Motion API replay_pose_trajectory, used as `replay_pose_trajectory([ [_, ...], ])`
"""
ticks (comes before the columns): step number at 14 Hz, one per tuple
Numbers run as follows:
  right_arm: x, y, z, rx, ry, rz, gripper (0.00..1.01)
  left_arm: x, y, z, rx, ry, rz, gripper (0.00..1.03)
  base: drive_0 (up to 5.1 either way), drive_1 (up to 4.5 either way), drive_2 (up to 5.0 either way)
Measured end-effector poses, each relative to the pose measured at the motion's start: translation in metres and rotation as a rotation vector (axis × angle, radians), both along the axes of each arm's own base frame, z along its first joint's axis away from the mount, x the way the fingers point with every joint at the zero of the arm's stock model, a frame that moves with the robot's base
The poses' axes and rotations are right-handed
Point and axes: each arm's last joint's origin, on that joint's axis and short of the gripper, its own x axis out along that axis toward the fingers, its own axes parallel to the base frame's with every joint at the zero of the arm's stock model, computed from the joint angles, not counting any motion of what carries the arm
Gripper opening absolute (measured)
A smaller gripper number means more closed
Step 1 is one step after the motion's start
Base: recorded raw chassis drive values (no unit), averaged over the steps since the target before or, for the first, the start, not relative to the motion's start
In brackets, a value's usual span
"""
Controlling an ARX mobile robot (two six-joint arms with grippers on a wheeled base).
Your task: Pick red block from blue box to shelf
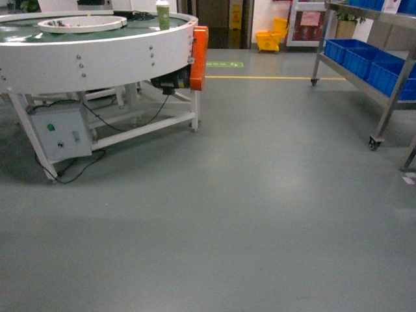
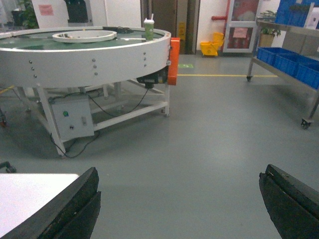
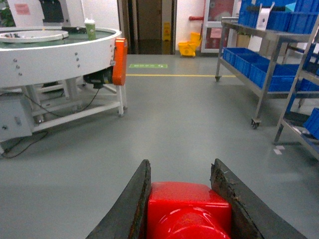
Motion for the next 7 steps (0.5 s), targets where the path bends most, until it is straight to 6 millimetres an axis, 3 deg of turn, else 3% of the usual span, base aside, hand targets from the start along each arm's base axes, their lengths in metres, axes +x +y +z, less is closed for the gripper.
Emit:
replay_pose_trajectory([
  [7,0.0,0.0,-0.0004,0.0,0.004,0.0,0.29,0.0,0.0,0.0001,0.0,-0.001,0.0,0.98,0.0,4.26,-4.2],
])
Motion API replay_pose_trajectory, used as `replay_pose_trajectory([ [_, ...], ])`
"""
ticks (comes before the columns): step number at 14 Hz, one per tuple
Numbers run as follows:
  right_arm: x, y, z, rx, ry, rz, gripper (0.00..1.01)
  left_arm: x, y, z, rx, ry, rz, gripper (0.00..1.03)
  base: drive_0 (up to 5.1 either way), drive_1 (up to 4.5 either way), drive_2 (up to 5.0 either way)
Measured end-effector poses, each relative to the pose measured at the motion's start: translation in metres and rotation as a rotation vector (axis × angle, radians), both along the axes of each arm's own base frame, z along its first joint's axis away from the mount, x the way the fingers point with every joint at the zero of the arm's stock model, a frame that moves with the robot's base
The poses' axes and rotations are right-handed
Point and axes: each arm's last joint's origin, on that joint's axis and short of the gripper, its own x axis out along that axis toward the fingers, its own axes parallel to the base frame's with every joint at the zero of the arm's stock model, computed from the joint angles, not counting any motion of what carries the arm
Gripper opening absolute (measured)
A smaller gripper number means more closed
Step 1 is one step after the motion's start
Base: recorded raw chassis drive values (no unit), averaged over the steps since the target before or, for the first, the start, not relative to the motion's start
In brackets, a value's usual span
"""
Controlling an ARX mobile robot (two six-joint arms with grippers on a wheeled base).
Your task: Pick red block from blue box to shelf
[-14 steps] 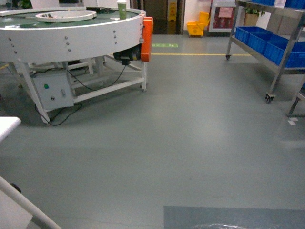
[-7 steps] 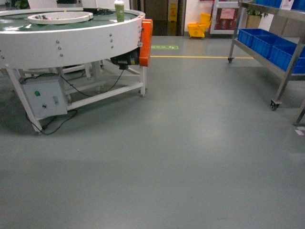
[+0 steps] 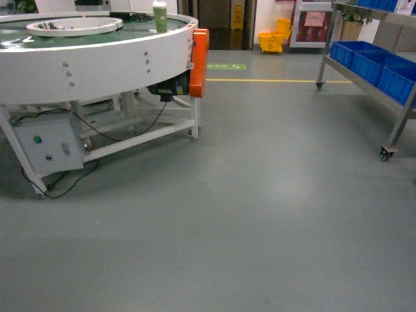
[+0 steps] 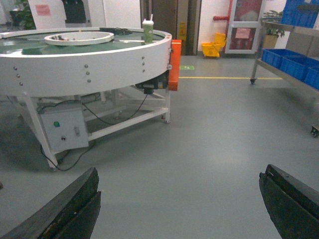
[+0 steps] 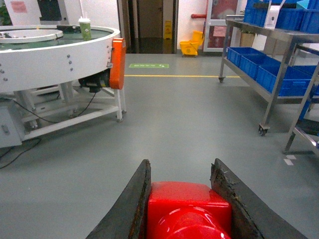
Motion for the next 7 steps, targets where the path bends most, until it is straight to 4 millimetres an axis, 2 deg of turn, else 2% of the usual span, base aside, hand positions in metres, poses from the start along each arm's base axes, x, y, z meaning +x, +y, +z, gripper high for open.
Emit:
replay_pose_trajectory([
  [7,0.0,0.0,0.0004,0.0,-0.004,0.0,0.29,0.0,0.0,0.0001,0.0,-0.002,-0.001,0.98,-0.1,4.17,-4.3],
])
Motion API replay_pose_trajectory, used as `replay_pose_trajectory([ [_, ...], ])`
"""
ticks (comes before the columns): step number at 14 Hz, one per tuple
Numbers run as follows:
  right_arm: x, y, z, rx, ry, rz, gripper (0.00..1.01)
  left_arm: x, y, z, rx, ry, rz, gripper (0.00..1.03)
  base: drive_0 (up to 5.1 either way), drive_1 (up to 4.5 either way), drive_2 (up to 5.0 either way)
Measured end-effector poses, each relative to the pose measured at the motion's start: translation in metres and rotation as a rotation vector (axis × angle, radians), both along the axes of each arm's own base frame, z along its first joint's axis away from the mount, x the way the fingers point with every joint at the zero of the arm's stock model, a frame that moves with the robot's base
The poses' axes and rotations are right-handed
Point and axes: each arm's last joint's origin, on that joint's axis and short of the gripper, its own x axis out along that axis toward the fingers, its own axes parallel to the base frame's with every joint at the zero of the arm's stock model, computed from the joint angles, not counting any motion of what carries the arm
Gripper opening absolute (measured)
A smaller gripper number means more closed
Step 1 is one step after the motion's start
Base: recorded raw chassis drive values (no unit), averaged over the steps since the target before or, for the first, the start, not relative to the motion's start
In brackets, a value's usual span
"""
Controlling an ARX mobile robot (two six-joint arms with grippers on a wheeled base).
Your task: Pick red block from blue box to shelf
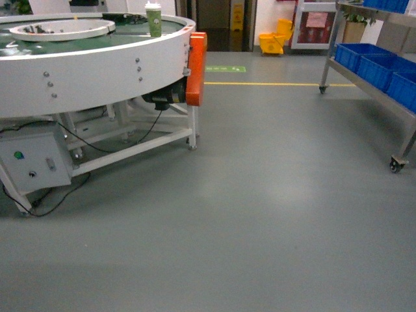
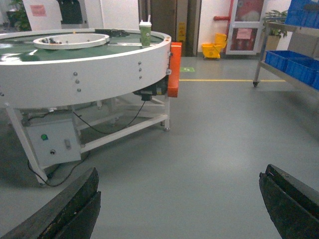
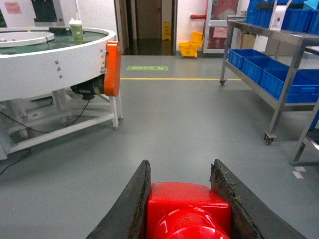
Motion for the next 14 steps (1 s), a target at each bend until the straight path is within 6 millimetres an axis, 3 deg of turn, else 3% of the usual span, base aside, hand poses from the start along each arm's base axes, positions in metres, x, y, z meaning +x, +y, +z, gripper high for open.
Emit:
replay_pose_trajectory([
  [14,0.0,0.0,-0.0004,0.0,0.004,0.0,0.29,0.0,0.0,-0.0004,0.0,0.004,0.001,0.98,0.1,4.34,-4.2],
])
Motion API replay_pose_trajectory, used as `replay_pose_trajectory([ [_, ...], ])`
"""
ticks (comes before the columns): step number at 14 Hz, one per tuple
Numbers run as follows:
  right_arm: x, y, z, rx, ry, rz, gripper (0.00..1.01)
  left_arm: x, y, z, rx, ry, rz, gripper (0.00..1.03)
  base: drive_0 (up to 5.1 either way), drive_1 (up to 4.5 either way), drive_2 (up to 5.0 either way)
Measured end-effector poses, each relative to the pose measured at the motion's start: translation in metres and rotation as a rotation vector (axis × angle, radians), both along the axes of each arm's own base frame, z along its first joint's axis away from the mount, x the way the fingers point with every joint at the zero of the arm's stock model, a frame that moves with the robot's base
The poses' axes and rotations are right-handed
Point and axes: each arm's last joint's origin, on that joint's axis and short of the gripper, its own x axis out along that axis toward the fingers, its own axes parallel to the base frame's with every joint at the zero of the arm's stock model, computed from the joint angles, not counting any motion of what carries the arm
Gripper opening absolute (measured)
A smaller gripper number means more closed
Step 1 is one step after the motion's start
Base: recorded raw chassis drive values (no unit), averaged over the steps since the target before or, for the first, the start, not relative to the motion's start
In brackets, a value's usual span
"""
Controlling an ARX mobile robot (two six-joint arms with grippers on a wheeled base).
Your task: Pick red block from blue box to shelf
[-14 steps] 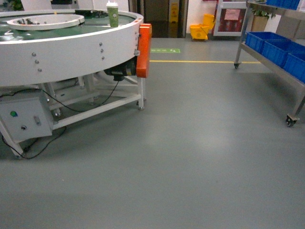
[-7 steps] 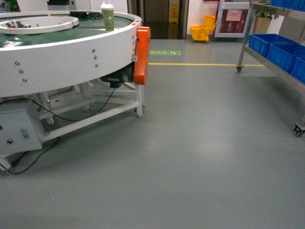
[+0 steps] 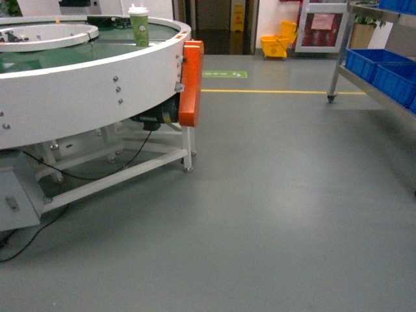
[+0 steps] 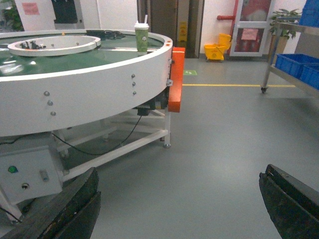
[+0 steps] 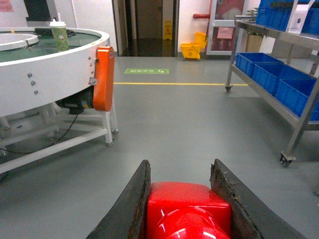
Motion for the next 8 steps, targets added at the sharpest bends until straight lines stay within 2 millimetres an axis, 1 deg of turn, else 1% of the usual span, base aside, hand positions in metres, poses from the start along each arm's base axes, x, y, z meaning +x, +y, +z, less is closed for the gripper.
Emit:
replay_pose_trajectory([
  [8,0.0,0.0,0.0,0.0,0.0,0.0,0.29,0.0,0.0,-0.0001,0.0,0.002,0.0,0.98,0.0,4.24,-4.3],
])
